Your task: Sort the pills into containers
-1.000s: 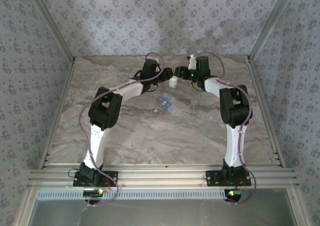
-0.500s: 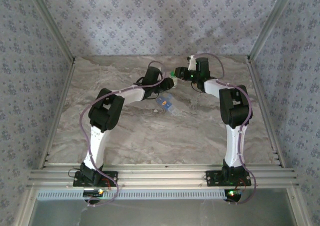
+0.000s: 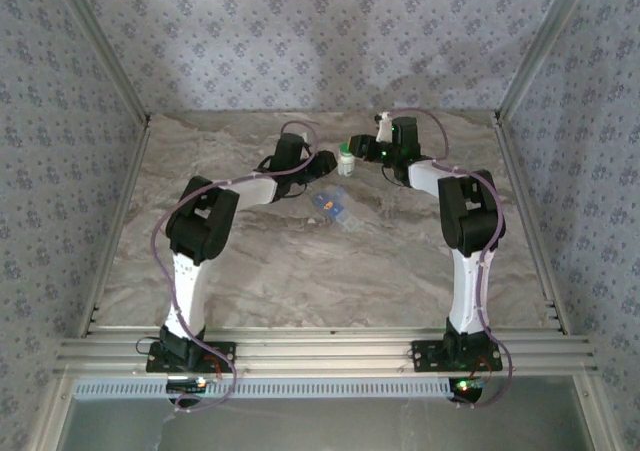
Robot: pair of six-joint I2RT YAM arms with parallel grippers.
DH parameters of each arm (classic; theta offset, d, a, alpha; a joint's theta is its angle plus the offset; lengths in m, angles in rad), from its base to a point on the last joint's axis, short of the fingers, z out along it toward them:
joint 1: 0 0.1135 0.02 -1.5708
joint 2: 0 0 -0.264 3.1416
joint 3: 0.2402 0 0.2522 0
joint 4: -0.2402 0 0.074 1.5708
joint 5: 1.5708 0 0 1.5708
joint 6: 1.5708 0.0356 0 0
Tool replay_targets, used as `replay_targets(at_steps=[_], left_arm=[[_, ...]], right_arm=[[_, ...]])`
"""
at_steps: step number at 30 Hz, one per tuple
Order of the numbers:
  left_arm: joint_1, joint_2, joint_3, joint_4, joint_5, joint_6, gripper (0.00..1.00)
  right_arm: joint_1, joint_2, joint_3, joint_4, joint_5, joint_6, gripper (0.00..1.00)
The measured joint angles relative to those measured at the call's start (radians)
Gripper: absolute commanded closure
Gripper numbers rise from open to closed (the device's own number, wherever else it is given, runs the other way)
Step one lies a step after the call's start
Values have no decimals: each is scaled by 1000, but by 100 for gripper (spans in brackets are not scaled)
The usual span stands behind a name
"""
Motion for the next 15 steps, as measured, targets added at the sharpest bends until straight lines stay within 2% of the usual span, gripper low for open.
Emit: replay_targets(at_steps=[15], left_arm=[[-21,61,145,-24,14,-11,55]], right_arm=[[-2,-2,-8,4,-21,14,60]])
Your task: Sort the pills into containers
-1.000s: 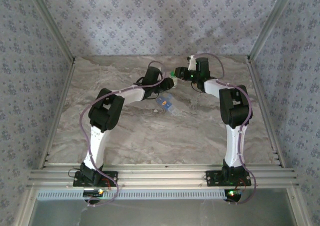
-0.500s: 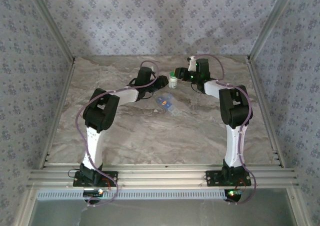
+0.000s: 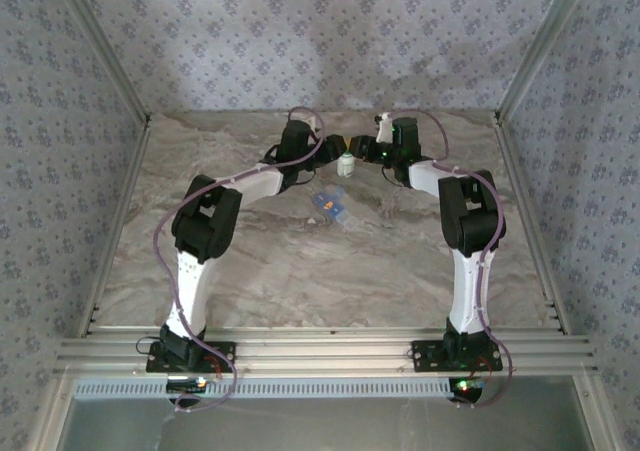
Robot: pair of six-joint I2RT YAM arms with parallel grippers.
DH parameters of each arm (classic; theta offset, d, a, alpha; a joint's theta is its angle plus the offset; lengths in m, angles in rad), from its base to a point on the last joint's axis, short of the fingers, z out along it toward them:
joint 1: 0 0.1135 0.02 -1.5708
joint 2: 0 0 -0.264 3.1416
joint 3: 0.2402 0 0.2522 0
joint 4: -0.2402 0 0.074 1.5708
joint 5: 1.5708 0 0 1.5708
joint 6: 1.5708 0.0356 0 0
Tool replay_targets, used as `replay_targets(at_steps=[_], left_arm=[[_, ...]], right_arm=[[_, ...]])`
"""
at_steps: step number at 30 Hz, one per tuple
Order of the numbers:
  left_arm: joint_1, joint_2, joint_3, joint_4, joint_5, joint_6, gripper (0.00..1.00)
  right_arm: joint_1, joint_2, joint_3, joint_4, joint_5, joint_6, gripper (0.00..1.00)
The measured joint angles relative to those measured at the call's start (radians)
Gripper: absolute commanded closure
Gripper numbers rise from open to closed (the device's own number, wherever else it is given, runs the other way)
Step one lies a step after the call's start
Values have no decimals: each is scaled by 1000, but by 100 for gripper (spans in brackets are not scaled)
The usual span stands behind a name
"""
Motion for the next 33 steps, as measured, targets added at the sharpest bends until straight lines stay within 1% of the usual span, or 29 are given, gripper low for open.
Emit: replay_targets(at_steps=[3,8,11,13,18,27,31,33], left_arm=[[-2,8,3,-13,-1,1,58],[-4,19,3,-25,-3,4,59],[-5,19,3,-24,-3,5,64],[-6,19,3,-21,-3,5,70],[-6,19,-8,2,-8,0,78],[-11,5,-100,141,-27,-6,80],[-12,5,-100,145,-31,-3,80],[-11,5,-72,105,-31,10,79]], right_arm=[[-4,-2,-7,5,-7,3,60],[-4,-3,-14,16,-11,4,61],[-4,-3,-19,23,-11,5,61],[-4,-3,-22,26,-12,5,61],[-5,-7,-40,43,-14,8,62],[-5,-20,-73,71,-14,27,62],[-5,-21,-72,69,-14,48,62],[-5,-23,-68,58,-5,67,62]])
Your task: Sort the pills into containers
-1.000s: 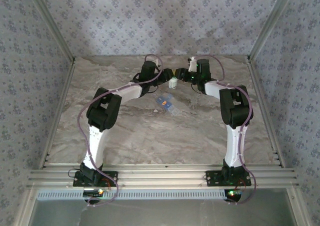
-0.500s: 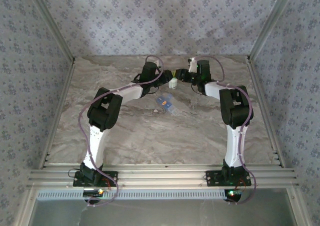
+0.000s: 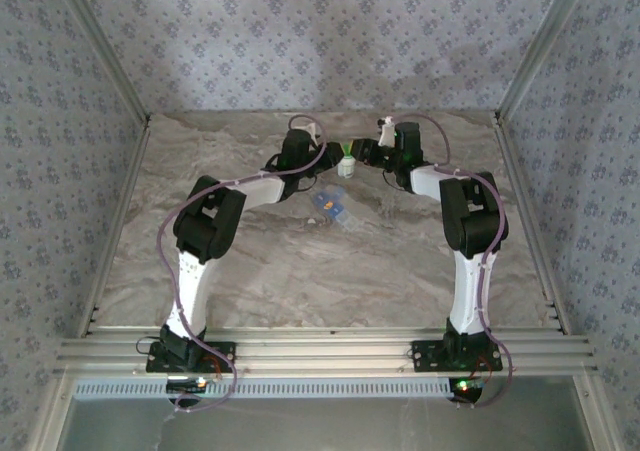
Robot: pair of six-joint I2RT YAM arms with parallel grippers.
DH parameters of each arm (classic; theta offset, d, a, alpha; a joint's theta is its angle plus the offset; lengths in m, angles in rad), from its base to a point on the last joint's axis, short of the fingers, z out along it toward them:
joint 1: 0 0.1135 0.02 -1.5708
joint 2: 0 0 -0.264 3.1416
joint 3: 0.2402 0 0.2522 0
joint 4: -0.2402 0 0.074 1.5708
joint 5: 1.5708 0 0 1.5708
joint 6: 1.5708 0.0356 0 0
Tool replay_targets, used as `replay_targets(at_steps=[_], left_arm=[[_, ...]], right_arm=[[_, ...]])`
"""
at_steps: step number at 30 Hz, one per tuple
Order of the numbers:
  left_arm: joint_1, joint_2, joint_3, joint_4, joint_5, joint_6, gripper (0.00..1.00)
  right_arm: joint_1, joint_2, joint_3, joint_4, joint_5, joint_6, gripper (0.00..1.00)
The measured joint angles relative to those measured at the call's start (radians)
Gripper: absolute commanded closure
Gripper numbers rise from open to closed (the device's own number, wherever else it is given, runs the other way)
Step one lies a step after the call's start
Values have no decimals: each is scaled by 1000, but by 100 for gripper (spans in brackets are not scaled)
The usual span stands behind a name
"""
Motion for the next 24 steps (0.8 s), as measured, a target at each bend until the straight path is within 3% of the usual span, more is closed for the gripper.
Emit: replay_targets(at_steps=[10,20,24], left_arm=[[7,48,255,-347,-11,92,77],[30,48,461,-512,-39,152,70],[35,-11,455,-553,-67,186,69]], right_arm=[[0,-9,65,-114,60,100,61],[0,-13,218,-268,86,92,58],[5,-69,225,-356,114,37,58]])
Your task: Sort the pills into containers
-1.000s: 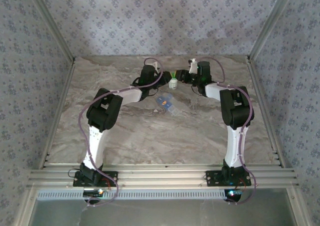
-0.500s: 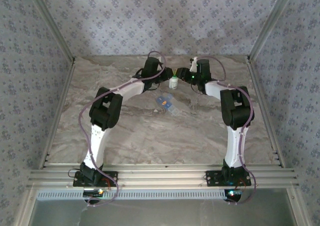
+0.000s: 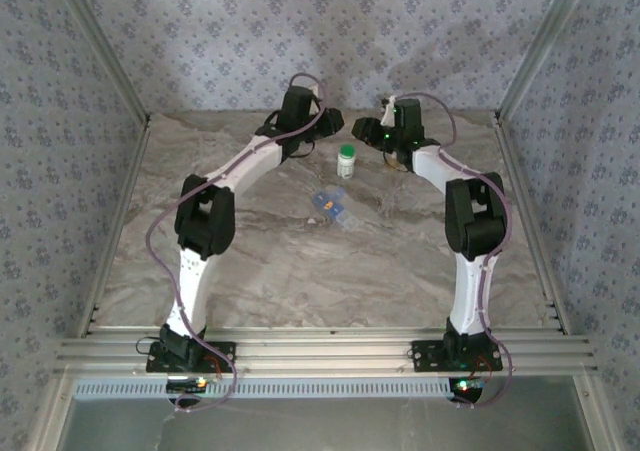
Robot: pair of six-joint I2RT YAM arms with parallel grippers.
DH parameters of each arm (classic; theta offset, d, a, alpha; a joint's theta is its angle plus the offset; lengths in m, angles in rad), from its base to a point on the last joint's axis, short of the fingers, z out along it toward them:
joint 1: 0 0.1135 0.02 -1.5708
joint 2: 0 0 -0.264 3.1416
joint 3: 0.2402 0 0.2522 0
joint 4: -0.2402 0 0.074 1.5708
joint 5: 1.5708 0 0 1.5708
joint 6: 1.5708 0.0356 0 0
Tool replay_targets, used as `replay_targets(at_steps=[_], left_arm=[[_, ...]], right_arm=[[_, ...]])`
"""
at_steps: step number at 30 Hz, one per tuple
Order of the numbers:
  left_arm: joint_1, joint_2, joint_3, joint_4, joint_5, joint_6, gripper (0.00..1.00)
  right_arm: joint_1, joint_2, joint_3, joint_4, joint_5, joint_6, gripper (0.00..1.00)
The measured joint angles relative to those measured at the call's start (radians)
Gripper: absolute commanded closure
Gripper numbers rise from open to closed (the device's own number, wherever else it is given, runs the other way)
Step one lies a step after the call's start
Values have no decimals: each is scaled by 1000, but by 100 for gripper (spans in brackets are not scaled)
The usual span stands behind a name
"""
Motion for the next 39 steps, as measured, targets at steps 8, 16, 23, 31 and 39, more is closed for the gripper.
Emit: replay_targets(at_steps=[8,16,23,31,39], left_arm=[[35,-430,-481,-6,-67,54,70],[64,-557,-888,33,-48,54,70],[61,-511,-968,93,-1,33,70],[23,-404,-954,158,22,11,70],[-3,-312,-876,157,23,7,70]], right_arm=[[53,-261,-169,-160,74,-168,68],[74,-292,-343,-215,103,-265,75],[74,-182,-345,-172,105,-289,83],[73,-65,-346,-60,42,-229,89],[74,-3,-346,55,-27,-174,90]])
